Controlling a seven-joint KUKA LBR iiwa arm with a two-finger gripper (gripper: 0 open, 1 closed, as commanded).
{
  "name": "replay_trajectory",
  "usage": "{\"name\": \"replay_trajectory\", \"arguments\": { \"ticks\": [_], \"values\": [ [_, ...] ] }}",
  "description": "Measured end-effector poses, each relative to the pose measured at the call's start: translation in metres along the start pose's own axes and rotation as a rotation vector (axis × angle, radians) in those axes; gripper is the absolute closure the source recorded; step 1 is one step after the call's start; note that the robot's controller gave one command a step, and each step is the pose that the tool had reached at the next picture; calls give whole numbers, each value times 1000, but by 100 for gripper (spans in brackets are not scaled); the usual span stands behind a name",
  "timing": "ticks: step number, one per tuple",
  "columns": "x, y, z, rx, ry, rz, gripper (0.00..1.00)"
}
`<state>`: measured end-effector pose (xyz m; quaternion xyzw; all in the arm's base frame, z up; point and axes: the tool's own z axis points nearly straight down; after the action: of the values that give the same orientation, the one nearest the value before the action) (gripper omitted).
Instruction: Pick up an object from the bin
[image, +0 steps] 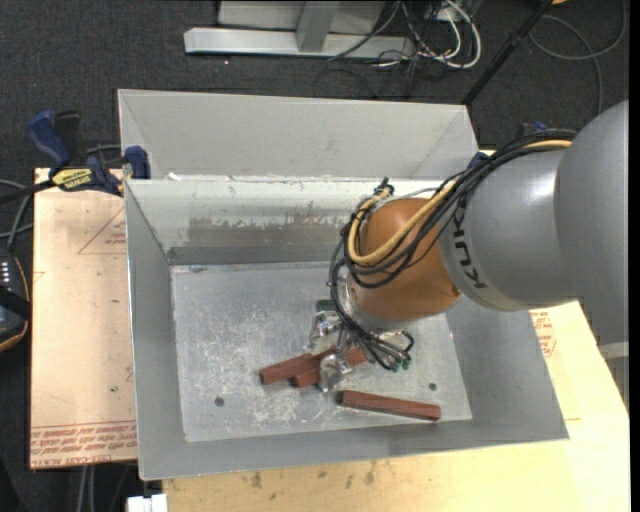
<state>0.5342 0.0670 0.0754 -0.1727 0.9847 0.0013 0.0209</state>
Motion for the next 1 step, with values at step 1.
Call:
{"name": "replay_trajectory", "arguments": {
  "ticks": [1],
  "values": [
    [1,1,-1,0,5,5,100]
  ]
}}
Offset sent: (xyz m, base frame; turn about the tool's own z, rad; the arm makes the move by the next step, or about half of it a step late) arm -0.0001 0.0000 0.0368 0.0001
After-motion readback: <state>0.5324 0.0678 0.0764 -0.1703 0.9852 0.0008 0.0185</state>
